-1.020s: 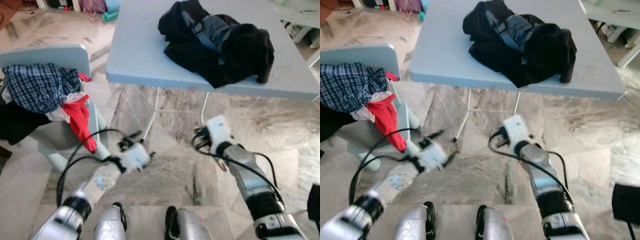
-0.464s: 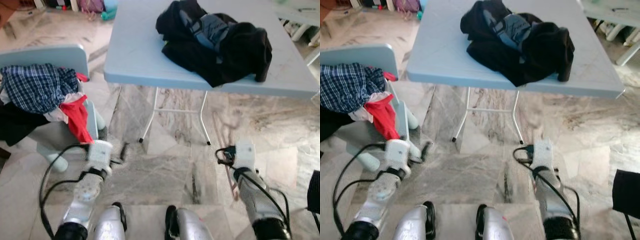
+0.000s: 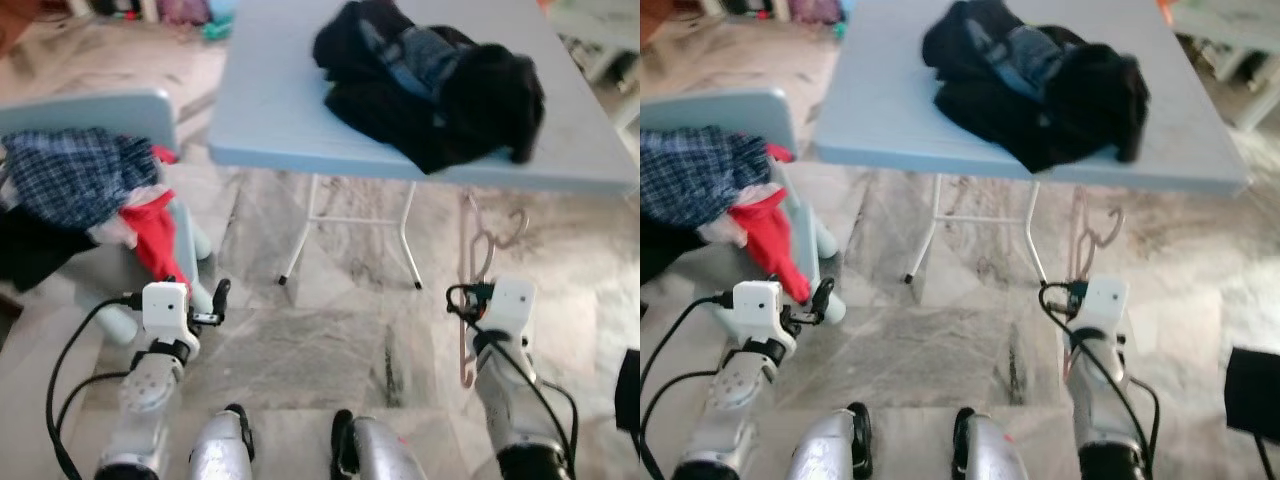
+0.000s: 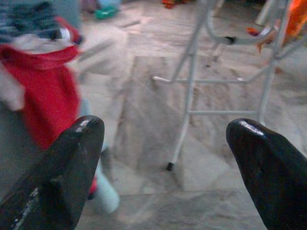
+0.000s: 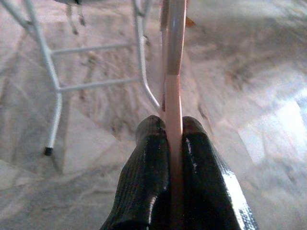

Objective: Hang hanger

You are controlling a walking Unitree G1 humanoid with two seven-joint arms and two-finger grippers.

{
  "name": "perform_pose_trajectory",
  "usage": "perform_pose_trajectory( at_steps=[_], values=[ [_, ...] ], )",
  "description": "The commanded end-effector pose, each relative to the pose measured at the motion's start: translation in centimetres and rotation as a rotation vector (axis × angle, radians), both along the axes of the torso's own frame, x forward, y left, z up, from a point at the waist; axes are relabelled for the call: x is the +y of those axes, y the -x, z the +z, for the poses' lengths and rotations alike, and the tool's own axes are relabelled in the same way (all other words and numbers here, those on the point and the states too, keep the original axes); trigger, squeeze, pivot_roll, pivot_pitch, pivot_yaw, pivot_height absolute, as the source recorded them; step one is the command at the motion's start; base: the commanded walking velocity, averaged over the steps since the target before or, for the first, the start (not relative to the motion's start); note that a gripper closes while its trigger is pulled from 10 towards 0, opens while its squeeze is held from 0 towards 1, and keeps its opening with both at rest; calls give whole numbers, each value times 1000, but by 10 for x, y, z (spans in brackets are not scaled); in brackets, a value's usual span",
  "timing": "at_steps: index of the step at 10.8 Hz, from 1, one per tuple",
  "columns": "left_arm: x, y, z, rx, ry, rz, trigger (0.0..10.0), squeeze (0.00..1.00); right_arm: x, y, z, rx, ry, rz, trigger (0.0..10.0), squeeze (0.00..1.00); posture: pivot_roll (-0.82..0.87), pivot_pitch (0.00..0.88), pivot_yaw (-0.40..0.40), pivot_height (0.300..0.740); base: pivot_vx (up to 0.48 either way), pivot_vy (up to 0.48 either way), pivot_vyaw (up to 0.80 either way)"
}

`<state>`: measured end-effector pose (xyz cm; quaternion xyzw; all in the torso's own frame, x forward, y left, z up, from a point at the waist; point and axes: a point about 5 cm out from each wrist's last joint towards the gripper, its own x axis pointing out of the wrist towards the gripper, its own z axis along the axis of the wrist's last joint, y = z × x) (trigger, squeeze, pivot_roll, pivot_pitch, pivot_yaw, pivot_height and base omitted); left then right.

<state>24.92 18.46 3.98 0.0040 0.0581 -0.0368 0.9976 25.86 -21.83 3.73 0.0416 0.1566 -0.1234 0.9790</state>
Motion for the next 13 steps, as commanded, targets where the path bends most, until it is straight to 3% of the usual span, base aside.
perform_pose_trajectory(
  at_steps=[1,2,4,5,13],
  values=[
    [-7,3,-2,15,17,-19,10000,0,-12,8,-2,11,0,-62,10000,0,12,163,-83,740,0,0,-800],
    [-19,3,2,18,84,-91,10000,0,-13,11,-8,35,-16,-86,10000,0,8,147,-76,740,0,0,-800],
    [-22,0,8,8,102,-124,10000,0,-16,7,-11,53,-39,-124,10000,0,2,152,-70,740,0,0,-800],
    [-22,-6,12,2,91,-136,10000,0,-24,6,-14,71,-60,-189,10000,0,1,154,-70,740,0,0,-800],
    [-25,-9,11,31,114,-164,10000,0,-28,8,-18,99,-68,-204,10000,0,-10,149,-81,740,30,0,-800]
  ],
)
